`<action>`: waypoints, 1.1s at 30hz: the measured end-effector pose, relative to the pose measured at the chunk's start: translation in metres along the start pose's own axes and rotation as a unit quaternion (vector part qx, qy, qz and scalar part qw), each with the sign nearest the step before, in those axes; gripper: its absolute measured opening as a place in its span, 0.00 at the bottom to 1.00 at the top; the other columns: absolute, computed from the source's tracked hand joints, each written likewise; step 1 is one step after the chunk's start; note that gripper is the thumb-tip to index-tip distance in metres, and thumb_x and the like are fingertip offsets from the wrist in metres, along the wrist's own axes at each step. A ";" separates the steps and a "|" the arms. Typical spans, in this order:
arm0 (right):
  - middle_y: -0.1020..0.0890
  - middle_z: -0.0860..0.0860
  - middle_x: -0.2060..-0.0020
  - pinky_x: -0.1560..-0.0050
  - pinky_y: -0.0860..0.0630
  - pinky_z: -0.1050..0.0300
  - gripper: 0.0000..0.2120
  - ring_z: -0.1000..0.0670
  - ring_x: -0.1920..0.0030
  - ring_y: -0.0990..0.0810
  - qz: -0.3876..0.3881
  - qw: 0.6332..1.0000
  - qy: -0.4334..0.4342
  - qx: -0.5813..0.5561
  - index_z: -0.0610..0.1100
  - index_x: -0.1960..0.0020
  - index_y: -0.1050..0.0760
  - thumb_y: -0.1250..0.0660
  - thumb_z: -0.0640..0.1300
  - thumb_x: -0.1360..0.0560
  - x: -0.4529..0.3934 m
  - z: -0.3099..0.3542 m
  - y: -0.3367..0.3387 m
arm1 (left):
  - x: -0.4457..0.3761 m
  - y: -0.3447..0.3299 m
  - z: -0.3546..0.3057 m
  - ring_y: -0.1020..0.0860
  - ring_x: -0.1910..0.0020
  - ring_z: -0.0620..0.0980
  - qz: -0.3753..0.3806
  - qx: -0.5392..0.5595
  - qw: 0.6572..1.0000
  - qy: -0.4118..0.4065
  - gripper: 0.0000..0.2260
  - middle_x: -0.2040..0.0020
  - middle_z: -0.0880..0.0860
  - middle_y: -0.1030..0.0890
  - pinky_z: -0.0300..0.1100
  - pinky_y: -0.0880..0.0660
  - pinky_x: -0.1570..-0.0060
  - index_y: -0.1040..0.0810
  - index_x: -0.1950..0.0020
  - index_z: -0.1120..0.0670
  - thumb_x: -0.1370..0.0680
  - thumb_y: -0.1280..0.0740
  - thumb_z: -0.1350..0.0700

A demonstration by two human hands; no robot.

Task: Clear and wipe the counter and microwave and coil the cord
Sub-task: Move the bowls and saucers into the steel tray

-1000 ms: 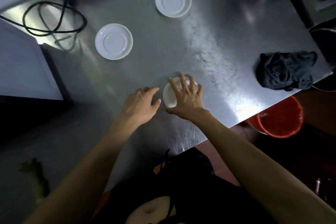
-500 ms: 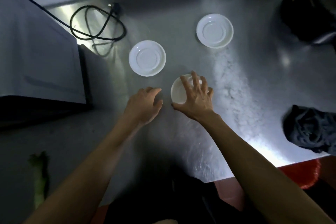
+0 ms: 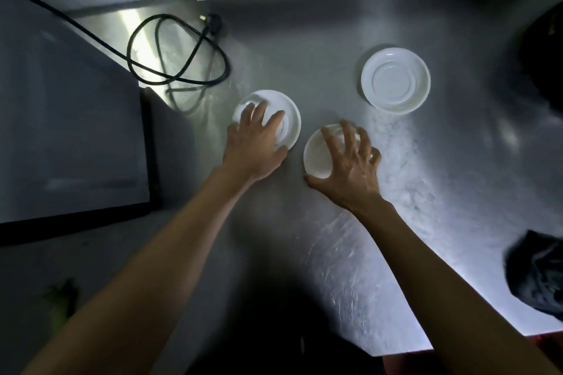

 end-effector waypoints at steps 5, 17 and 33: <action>0.45 0.46 0.21 0.33 0.40 0.32 0.48 0.36 0.24 0.46 -0.004 1.000 0.006 0.028 0.54 0.23 0.43 0.32 0.71 0.37 -0.015 -0.004 0.001 | -0.025 -0.006 0.003 0.56 0.21 0.62 0.030 -0.022 0.999 0.013 0.41 0.19 0.55 0.56 0.70 0.45 0.32 0.50 0.20 0.45 0.27 0.37 0.33; 0.46 0.47 0.20 0.31 0.41 0.30 0.49 0.35 0.23 0.46 -0.003 1.000 -0.004 0.017 0.55 0.22 0.44 0.35 0.74 0.37 -0.024 -0.005 0.000 | -0.031 -0.002 -0.002 0.47 0.24 0.61 0.028 -0.027 0.999 0.016 0.47 0.22 0.54 0.48 0.65 0.37 0.35 0.48 0.22 0.42 0.36 0.35 0.28; 0.48 0.48 0.21 0.32 0.41 0.32 0.49 0.37 0.23 0.48 -0.012 0.999 0.028 0.014 0.57 0.22 0.46 0.32 0.72 0.36 0.064 0.018 0.034 | 0.100 0.019 -0.013 0.45 0.26 0.59 -0.023 -0.026 0.998 0.056 0.45 0.23 0.53 0.46 0.62 0.39 0.35 0.45 0.23 0.41 0.36 0.34 0.29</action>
Point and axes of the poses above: each hand's wrist, its own x-axis away from the middle knuckle, its own y-axis out of the back of the hand, z = x × y, the point moved 3 cm from there along -x, towards the middle knuckle
